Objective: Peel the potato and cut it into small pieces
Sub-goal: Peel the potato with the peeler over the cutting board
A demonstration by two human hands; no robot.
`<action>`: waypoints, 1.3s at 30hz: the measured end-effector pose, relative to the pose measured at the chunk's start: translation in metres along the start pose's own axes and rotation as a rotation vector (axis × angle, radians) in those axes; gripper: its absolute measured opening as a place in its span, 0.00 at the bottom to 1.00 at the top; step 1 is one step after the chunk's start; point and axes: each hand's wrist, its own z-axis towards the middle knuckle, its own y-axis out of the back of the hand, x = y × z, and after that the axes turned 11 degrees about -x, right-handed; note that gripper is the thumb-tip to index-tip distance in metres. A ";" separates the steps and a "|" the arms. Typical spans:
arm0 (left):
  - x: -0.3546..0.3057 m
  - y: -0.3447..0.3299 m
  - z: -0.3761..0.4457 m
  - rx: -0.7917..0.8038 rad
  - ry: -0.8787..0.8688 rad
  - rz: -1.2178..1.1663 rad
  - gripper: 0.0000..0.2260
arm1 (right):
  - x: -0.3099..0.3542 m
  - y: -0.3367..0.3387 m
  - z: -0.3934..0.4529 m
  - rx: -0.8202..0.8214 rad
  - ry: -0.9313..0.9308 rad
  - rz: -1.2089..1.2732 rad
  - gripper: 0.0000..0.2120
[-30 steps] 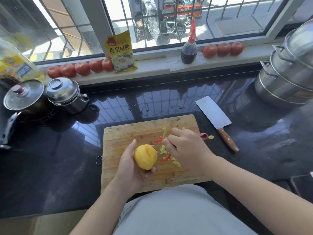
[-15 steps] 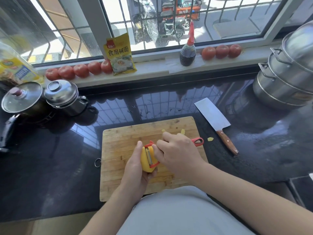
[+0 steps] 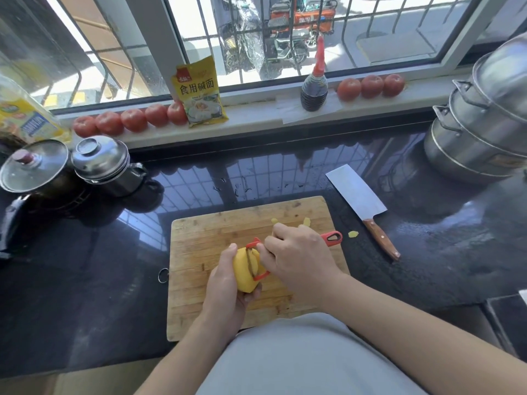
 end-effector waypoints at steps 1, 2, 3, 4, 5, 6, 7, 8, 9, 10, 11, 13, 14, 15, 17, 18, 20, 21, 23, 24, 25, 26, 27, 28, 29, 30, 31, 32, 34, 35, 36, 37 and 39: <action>0.001 0.000 0.001 0.000 -0.004 0.004 0.19 | -0.001 0.000 0.000 0.007 -0.006 -0.012 0.20; 0.001 0.000 0.002 -0.001 -0.007 0.008 0.19 | -0.002 0.000 0.000 0.021 -0.003 -0.027 0.21; 0.002 0.000 0.002 -0.005 -0.008 0.014 0.19 | -0.001 0.000 0.001 0.036 -0.001 -0.040 0.21; 0.002 0.000 0.003 -0.010 -0.009 0.019 0.19 | -0.001 0.000 0.001 0.043 0.005 -0.050 0.21; 0.002 -0.001 0.003 -0.011 -0.010 0.025 0.19 | -0.001 0.001 0.001 0.035 0.005 -0.054 0.21; 0.002 -0.001 0.004 -0.009 -0.013 0.033 0.20 | -0.001 0.001 0.001 0.028 0.002 -0.051 0.21; 0.001 -0.001 0.004 -0.007 -0.015 0.038 0.20 | -0.001 0.002 0.001 0.031 -0.006 -0.046 0.20; 0.000 -0.002 0.004 -0.010 -0.014 0.037 0.20 | -0.002 0.001 0.001 0.032 -0.005 -0.048 0.21; 0.000 -0.002 0.004 -0.019 -0.007 0.034 0.20 | -0.003 0.000 0.000 0.036 -0.005 -0.057 0.21; 0.000 -0.002 0.005 -0.037 0.005 0.031 0.20 | -0.005 -0.001 -0.001 0.040 -0.011 -0.066 0.21; 0.000 -0.001 0.007 -0.063 0.022 0.025 0.21 | -0.008 0.000 -0.001 0.037 -0.032 -0.076 0.21; -0.001 0.001 0.012 -0.112 0.064 -0.008 0.23 | -0.018 0.001 -0.001 0.044 -0.087 -0.112 0.20; -0.002 0.002 0.014 -0.120 0.082 -0.029 0.24 | -0.022 0.002 0.000 0.111 -0.112 -0.127 0.19; -0.002 0.003 0.016 -0.119 0.101 -0.053 0.25 | -0.026 0.001 0.000 0.191 -0.132 -0.159 0.20; -0.002 0.003 0.017 -0.091 0.147 -0.102 0.28 | -0.032 -0.004 -0.001 0.351 -0.259 -0.125 0.25; -0.002 0.003 0.018 -0.064 0.165 -0.121 0.29 | -0.035 -0.007 -0.001 0.371 -0.329 -0.078 0.24; -0.002 0.005 0.018 -0.015 0.202 -0.149 0.30 | -0.041 -0.014 -0.008 0.306 -0.468 -0.032 0.20; -0.002 0.006 0.019 0.010 0.222 -0.162 0.29 | -0.045 -0.017 -0.010 0.367 -0.428 -0.137 0.15; 0.000 0.008 0.020 0.055 0.251 -0.182 0.27 | -0.054 -0.019 -0.018 0.612 -0.446 -0.329 0.07; 0.000 0.009 0.019 0.085 0.266 -0.190 0.26 | -0.058 -0.019 -0.023 0.695 -0.475 -0.381 0.11; -0.002 0.010 0.018 0.118 0.282 -0.201 0.24 | -0.061 -0.020 -0.029 0.725 -0.491 -0.391 0.12; -0.004 0.011 0.018 0.141 0.289 -0.216 0.22 | -0.065 -0.023 -0.033 0.705 -0.493 -0.381 0.12; -0.004 0.012 0.019 0.143 0.299 -0.234 0.20 | -0.066 -0.025 -0.034 0.698 -0.521 -0.340 0.11; -0.002 0.013 0.020 0.138 0.312 -0.254 0.19 | -0.068 -0.026 -0.036 0.686 -0.574 -0.267 0.10; -0.001 0.013 0.021 0.138 0.324 -0.279 0.18 | -0.069 -0.028 -0.037 0.692 -0.644 -0.190 0.11; 0.000 0.014 0.022 0.140 0.334 -0.303 0.17 | -0.070 -0.028 -0.037 0.692 -0.684 -0.113 0.12; 0.000 0.013 0.021 0.141 0.338 -0.319 0.16 | -0.068 -0.025 -0.034 0.666 -0.738 -0.016 0.14; 0.000 0.012 0.020 0.140 0.339 -0.326 0.16 | -0.063 -0.020 -0.030 0.603 -0.758 0.075 0.17; -0.001 0.009 0.019 0.125 0.336 -0.308 0.16 | -0.045 -0.005 -0.020 0.489 -0.621 0.150 0.18; 0.000 0.007 0.019 0.103 0.329 -0.289 0.17 | -0.034 0.003 -0.016 0.427 -0.480 0.118 0.17; 0.000 0.005 0.019 0.079 0.318 -0.269 0.17 | -0.026 0.010 -0.012 0.348 -0.321 0.069 0.16; 0.000 0.003 0.019 0.053 0.304 -0.238 0.18 | -0.020 0.015 -0.007 0.283 -0.177 0.013 0.15; 0.001 0.000 0.019 0.022 0.261 -0.149 0.18 | -0.017 0.021 0.004 0.214 0.022 -0.043 0.14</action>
